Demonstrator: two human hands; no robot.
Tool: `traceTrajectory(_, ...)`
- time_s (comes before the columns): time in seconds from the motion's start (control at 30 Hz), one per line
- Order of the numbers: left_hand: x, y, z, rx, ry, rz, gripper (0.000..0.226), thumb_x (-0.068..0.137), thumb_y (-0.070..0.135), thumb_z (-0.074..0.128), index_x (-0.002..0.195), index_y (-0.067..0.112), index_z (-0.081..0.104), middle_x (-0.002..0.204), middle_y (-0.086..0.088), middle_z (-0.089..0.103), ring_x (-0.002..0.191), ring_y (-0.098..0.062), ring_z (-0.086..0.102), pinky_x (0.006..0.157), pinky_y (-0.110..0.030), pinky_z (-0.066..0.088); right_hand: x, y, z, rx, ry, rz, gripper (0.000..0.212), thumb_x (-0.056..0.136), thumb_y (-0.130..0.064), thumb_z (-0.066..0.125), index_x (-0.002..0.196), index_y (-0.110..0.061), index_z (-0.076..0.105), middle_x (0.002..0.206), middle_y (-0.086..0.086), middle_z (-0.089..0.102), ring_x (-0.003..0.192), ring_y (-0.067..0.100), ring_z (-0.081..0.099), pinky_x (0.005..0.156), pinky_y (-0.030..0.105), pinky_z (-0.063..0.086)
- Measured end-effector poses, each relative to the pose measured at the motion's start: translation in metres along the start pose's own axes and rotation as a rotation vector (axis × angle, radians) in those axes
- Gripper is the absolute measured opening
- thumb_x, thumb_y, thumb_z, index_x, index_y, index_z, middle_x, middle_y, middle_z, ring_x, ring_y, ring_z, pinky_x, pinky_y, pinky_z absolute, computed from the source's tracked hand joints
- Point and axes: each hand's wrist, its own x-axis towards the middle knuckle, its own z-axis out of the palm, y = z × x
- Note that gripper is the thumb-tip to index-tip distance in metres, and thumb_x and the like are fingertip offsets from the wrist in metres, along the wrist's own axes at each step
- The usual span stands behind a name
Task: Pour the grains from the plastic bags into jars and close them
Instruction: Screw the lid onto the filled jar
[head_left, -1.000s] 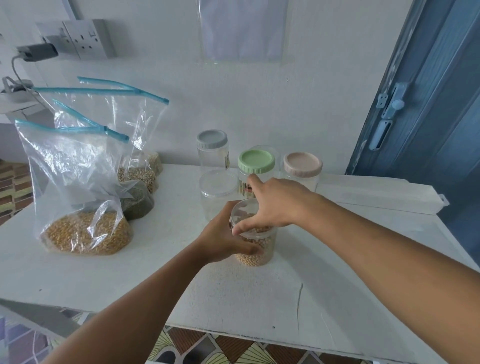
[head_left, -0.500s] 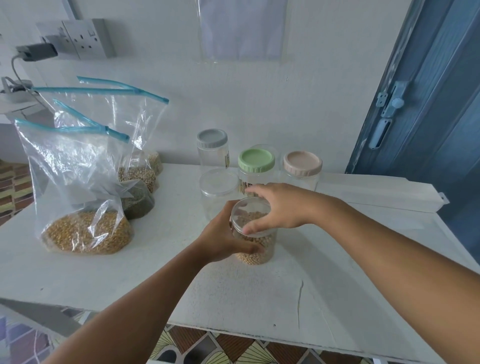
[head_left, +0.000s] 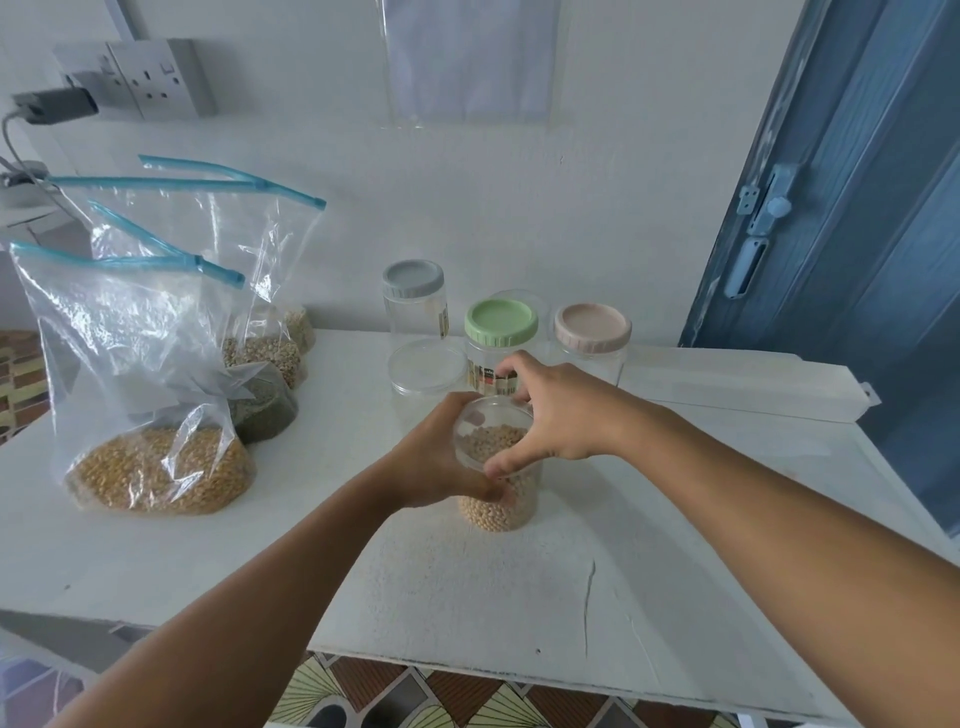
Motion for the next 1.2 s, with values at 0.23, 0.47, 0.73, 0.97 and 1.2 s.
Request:
traceTrajectory(0.23,0.000,-0.006,0.006,-0.045,0.031,0.002,0.104,0.063,0.020,0.100,0.147,0.028,0.040,0.132,0.015,0.053,0.117,-0.002,0.060,0.091,-0.020,0.054,0.003,-0.009,0.009,-0.216,0.127,0.047,0.106,0.055,-0.092,0.073,0.130,-0.022,0.044,0.101,-0.004,0.065,0.089,0.016,0.063,0.070,0.036,0.053)
traceTrajectory(0.47,-0.001,-0.006,0.007,-0.065,0.043,0.005,0.100,0.065,0.015,0.099,0.146,0.026,0.040,0.129,0.014,0.054,0.110,0.007,0.061,0.083,-0.011,0.053,0.006,-0.007,0.003,-0.083,-0.045,-0.070,0.107,0.068,-0.070,0.083,0.153,-0.033,0.030,0.144,-0.001,0.056,0.123,0.021,0.058,0.099,0.039,0.052)
traceTrajectory(0.73,-0.002,-0.006,0.009,-0.063,0.057,0.014,0.100,0.064,0.015,0.099,0.144,0.028,0.040,0.126,0.015,0.055,0.105,0.014,0.059,0.084,-0.014,0.053,0.006,-0.003,0.003,-0.052,-0.061,-0.066,0.112,0.066,-0.075,0.081,0.156,-0.034,0.028,0.149,-0.005,0.052,0.129,0.018,0.054,0.102,0.038,0.049)
traceTrajectory(0.97,-0.002,-0.009,0.010,-0.054,0.070,0.018,0.106,0.059,0.024,0.099,0.145,0.034,0.039,0.131,0.012,0.054,0.117,-0.007,0.061,0.098,-0.037,0.058,0.003,-0.005,0.020,-0.126,0.171,0.021,0.110,0.053,-0.091,0.074,0.135,-0.025,0.040,0.114,-0.003,0.062,0.094,0.017,0.062,0.080,0.039,0.055)
traceTrajectory(1.2,-0.003,-0.011,0.013,-0.064,0.076,0.012,0.106,0.054,0.034,0.098,0.143,0.037,0.039,0.132,0.009,0.055,0.123,-0.010,0.059,0.102,-0.040,0.055,0.001,-0.002,0.002,0.122,-0.119,-0.065,0.122,0.067,-0.064,0.088,0.161,-0.040,0.014,0.161,-0.005,0.040,0.142,0.017,0.045,0.110,0.033,0.042)
